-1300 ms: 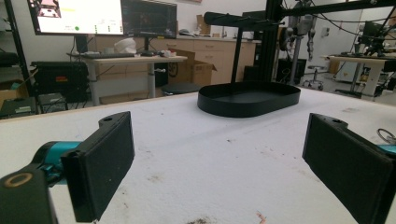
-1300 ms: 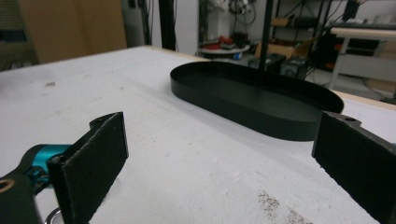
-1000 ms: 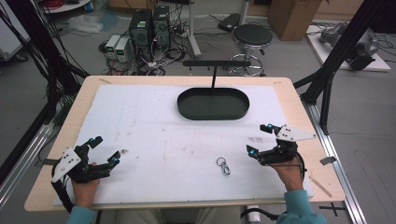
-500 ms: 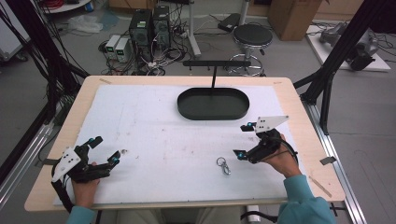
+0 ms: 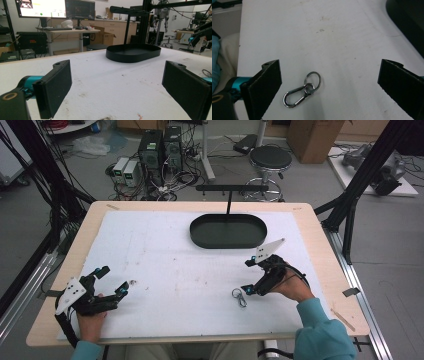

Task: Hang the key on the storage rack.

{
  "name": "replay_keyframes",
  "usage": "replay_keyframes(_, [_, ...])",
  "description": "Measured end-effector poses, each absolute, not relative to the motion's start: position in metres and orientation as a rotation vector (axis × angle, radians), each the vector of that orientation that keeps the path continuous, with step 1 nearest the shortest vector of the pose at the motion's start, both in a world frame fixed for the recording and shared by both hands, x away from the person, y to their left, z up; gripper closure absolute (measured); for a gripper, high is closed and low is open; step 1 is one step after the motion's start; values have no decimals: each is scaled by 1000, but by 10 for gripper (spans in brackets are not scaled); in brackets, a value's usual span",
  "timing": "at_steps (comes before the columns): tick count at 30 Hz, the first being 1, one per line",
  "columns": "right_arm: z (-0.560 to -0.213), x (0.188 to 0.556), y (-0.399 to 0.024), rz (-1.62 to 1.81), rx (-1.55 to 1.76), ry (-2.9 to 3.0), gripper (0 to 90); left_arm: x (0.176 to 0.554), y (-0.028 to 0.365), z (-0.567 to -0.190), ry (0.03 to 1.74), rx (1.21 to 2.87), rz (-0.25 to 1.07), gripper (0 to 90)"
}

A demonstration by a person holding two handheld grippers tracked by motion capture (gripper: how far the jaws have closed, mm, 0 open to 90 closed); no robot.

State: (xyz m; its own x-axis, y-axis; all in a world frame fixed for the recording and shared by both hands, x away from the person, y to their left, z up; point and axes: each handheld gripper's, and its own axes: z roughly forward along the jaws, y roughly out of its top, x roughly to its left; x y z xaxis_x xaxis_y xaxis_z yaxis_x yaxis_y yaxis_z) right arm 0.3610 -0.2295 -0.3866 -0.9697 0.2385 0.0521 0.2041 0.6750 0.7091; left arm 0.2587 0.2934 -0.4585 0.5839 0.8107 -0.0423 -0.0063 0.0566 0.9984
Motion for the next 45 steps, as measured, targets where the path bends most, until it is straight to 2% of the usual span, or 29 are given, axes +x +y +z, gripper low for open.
replay_keyframes(10, [-399,363,-211,1017,314,2950,51,259,293,-458,748,1387,717,94])
replay_keyframes(17, [-405,366,-207,970,297,3013,93,259,293,-458,747,1388,718,94])
replay_keyframes(19, [-406,366,-206,962,268,3038,174,259,293,-458,745,1389,718,94])
replay_keyframes(22, [-406,366,-206,961,267,3053,175,259,293,-458,748,1388,717,94])
replay_keyframes(27, [-410,368,-204,929,239,3115,307,259,293,-458,746,1387,716,94])
replay_keyframes(35, [-416,370,-201,870,223,3159,406,258,293,-458,746,1389,715,94])
replay_keyframes(36, [-416,371,-200,857,224,3175,470,258,293,-458,745,1391,719,94])
replay_keyframes(37, [-416,371,-200,857,224,3175,470,258,293,-458,745,1391,719,94])
replay_keyframes(45, [-415,372,-199,877,171,3201,668,258,293,-458,745,1388,718,94])
